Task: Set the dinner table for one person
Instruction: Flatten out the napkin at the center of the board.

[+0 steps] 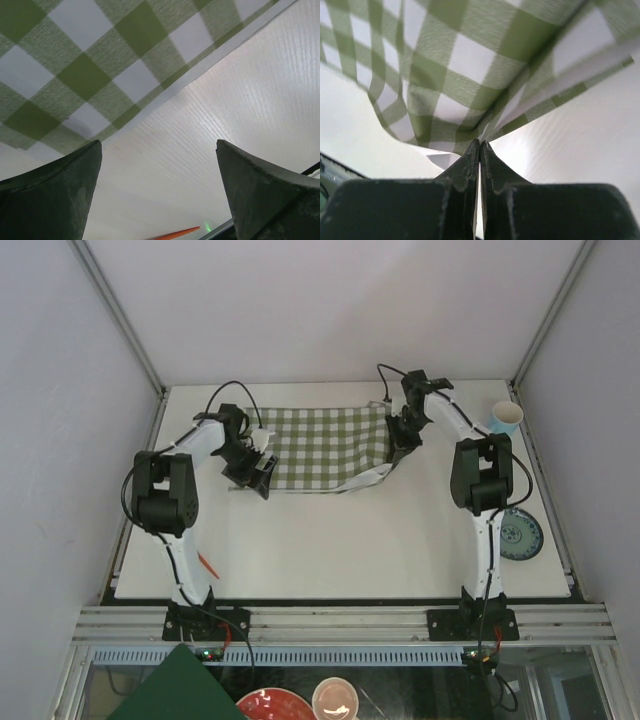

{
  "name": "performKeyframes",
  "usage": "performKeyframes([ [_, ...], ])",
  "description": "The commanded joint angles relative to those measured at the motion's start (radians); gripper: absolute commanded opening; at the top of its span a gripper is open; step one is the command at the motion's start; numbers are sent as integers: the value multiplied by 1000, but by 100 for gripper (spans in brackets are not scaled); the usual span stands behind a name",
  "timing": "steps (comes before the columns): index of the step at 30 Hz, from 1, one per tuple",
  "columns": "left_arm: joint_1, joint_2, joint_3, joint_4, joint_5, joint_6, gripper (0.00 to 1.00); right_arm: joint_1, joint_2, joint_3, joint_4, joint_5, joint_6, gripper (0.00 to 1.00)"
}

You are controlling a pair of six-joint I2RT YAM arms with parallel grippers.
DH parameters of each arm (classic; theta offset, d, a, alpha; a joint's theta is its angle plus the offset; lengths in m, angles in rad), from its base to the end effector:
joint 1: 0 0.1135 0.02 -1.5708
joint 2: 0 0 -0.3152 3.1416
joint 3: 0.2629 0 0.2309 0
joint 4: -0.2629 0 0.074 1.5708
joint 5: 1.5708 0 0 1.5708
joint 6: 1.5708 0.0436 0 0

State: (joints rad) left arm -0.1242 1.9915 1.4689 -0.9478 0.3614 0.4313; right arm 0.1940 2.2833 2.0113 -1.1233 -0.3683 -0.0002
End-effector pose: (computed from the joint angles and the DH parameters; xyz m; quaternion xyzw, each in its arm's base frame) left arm 0.3785 -0.0628 0.2277 0.2781 0.9423 -0.1698 0.0762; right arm 0.4650 0.1074 0.2370 -0.1109 0.9731 0.1899 0.0681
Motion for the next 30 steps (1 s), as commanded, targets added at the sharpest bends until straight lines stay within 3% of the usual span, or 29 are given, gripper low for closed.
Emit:
performKeyframes([
  [1, 3, -72, -17, -1, 15, 25, 100, 78, -171, -103, -48, -49, -46, 0],
  [6, 3, -71, -4, -4, 17, 25, 100, 132, -233, -133, -144, -138, -81, 0],
  [11, 3, -79, 3, -11, 23, 27, 100, 173, -253, -165, -145, -119, -121, 0],
  [12, 2, -81, 0, -12, 22, 29, 100, 175, -252, -160, -159, -127, -137, 3],
  [16, 3, -82, -14, -6, 10, 35, 100, 179, -275, -153, -151, -33, -183, 35],
  [19, 3, -80, -14, -4, 15, 36, 100, 139, -284, -134, -143, 18, -204, 48],
  [30, 3, -83, -10, -5, 35, 40, 100, -108, -172, -83, -52, 123, -326, 48],
])
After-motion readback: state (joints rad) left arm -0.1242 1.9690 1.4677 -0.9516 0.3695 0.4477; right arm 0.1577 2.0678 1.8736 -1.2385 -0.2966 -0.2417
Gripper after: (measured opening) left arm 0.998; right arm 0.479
